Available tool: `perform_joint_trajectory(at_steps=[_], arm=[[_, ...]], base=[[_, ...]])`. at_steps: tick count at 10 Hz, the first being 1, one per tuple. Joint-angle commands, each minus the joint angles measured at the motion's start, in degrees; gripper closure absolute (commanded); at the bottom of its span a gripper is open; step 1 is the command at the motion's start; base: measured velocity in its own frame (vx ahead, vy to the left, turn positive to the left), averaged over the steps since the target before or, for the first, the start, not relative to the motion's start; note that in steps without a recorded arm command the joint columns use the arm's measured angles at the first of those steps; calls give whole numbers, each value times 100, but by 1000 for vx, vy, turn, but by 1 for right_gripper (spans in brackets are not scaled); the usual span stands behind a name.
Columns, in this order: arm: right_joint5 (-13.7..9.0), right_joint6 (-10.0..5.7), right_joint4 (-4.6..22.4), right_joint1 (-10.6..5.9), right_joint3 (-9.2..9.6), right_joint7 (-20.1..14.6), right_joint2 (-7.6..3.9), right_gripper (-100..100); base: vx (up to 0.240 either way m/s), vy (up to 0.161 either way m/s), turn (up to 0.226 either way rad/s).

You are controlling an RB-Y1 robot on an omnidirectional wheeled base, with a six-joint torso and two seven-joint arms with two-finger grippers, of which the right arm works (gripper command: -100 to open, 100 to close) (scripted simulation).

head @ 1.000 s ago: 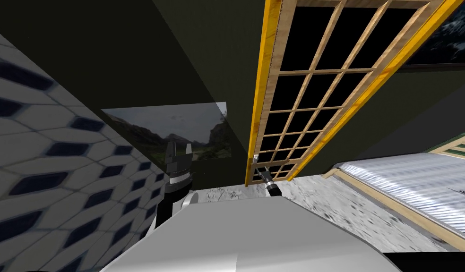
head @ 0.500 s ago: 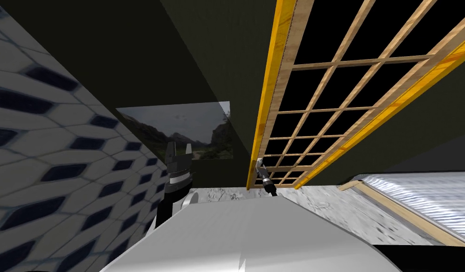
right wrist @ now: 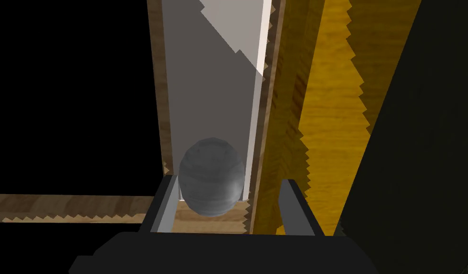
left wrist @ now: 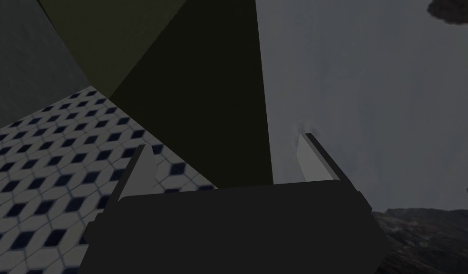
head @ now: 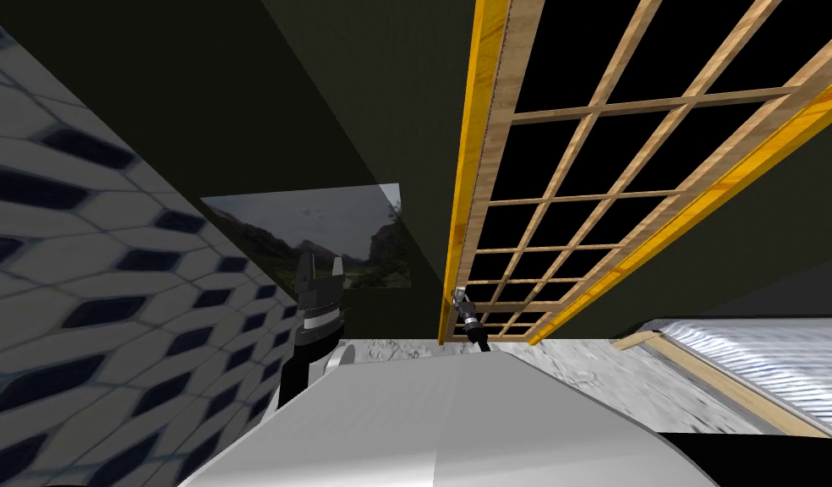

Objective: Pull the door open

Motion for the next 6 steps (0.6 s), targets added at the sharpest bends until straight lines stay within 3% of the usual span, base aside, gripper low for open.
perform_joint_trajectory(at_steps=[1,5,6], arm=[[2,4,-5,-1,9,-12,3,100],[2,4,-5,-1,9,-12,3,100],[-103,2,-29,16,-8,-199,-65,100]], base=[[-2,4,-61],[0,2,3],[-24,-3,106]])
